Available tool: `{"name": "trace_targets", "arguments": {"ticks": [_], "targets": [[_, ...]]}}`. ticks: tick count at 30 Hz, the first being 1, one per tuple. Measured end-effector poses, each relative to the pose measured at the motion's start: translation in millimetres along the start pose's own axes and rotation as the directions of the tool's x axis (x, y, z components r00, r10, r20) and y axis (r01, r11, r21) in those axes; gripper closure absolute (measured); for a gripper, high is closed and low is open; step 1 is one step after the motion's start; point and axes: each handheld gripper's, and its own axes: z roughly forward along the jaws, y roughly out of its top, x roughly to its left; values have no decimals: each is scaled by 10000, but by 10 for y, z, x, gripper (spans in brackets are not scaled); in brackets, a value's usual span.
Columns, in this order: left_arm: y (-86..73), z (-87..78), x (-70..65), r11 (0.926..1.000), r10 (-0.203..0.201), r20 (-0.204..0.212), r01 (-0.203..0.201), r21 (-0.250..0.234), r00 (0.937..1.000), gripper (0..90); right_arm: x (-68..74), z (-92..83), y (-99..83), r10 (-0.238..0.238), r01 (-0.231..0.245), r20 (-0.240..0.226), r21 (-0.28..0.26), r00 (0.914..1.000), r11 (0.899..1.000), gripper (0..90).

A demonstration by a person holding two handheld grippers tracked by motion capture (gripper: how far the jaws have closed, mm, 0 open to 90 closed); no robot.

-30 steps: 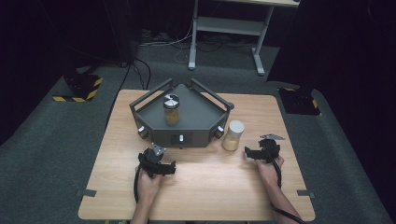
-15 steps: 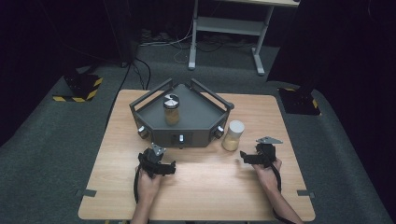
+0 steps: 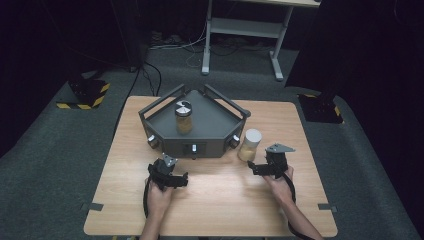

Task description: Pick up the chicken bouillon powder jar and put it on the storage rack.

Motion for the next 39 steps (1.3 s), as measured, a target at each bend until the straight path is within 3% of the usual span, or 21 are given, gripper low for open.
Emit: {"name": "trace_targets", "arguments": {"ticks": [10, 17, 24, 39], "targets": [[0, 0, 0, 10000, 2, -2, -2, 3, 10000, 7, 27, 36, 178, -141, 138, -67, -319, 9999, 9994, 53], [1, 0, 0, 10000, 0, -4, 0, 4, 10000, 7, 0, -8, 279, -149, 124, -273, -912, 9995, 9958, 62], [0, 0, 0, 10000, -1, -2, 1, 3, 10000, 6, -6, 13, 388, -245, 211, -339, -987, 9991, 9949, 87], [0, 0, -1, 10000, -3, -4, 3, 1, 10000, 6, 1, 55, 440, -66, 39, -236, -1139, 9997, 9935, 198]]}}
